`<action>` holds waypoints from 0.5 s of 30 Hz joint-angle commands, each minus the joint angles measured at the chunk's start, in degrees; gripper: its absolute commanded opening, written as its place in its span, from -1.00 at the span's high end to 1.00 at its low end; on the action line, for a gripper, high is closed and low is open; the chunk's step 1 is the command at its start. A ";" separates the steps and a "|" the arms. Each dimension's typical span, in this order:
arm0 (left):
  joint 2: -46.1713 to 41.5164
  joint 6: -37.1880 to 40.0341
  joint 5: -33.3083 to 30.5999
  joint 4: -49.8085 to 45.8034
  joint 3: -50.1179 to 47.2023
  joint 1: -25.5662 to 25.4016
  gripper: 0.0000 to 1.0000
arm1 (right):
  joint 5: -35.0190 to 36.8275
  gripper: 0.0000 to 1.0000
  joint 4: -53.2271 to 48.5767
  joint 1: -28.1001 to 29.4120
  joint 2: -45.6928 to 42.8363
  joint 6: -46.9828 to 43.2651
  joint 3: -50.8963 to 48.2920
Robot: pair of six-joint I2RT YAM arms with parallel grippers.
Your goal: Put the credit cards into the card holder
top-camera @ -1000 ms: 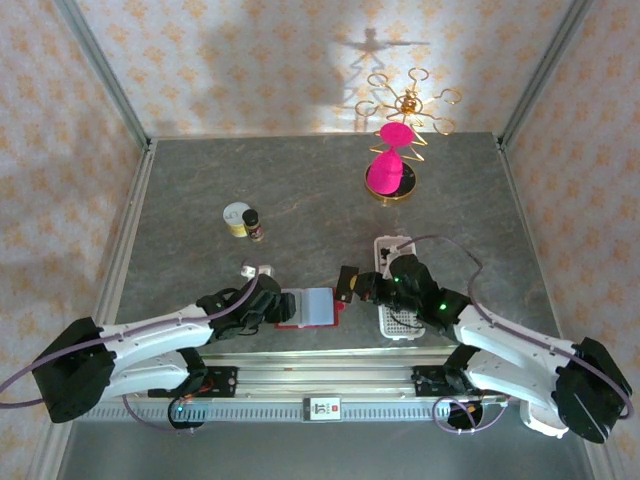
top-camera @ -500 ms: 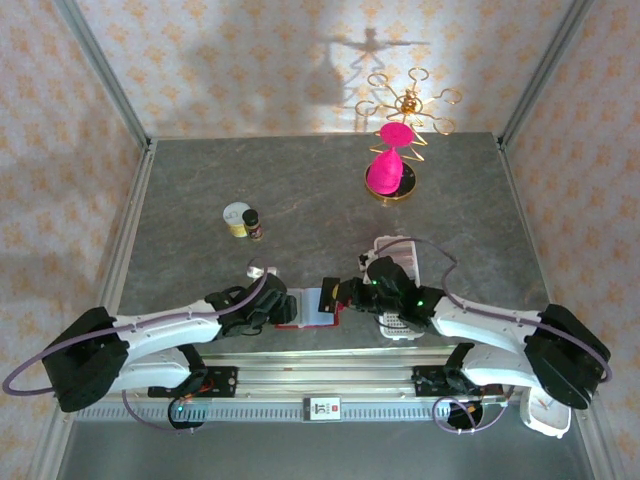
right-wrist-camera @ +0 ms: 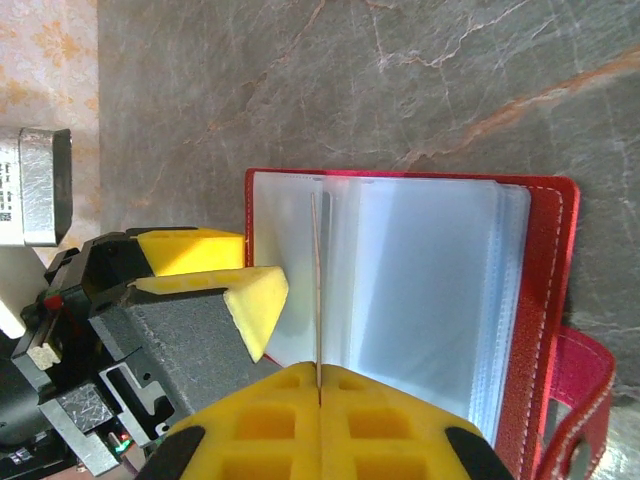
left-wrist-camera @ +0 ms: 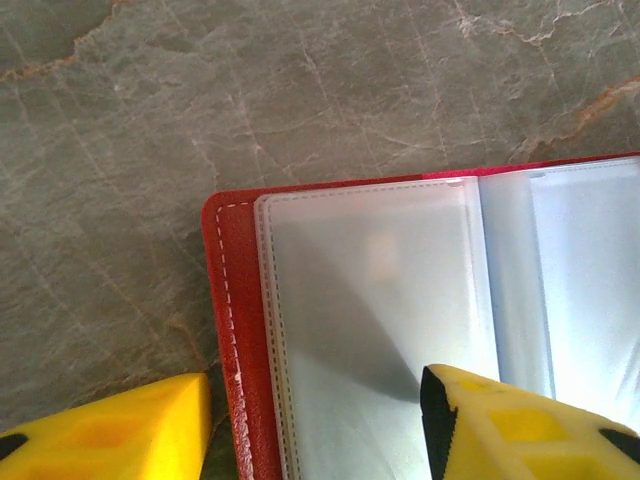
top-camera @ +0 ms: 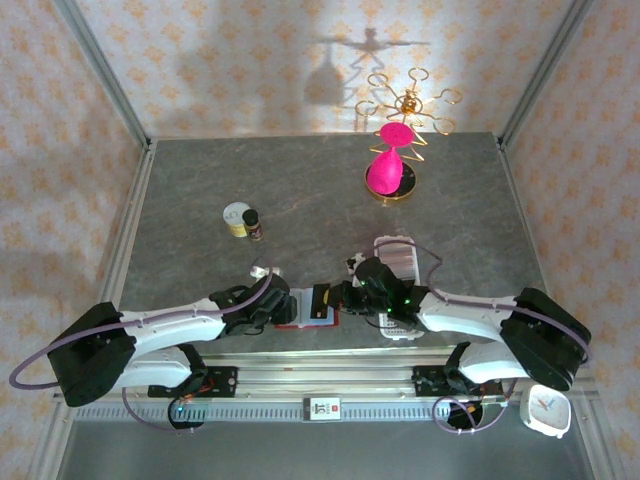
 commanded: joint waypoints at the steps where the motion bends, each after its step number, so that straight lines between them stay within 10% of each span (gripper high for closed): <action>1: 1.07 0.12 1.09 1.73 -1.02 -0.53 -0.08 | -0.48 1.00 2.09 0.54 0.79 -0.28 1.60; 15: 1.24 -0.29 1.12 2.76 -2.62 -0.62 0.12 | 0.59 1.00 3.39 0.66 3.92 0.34 2.20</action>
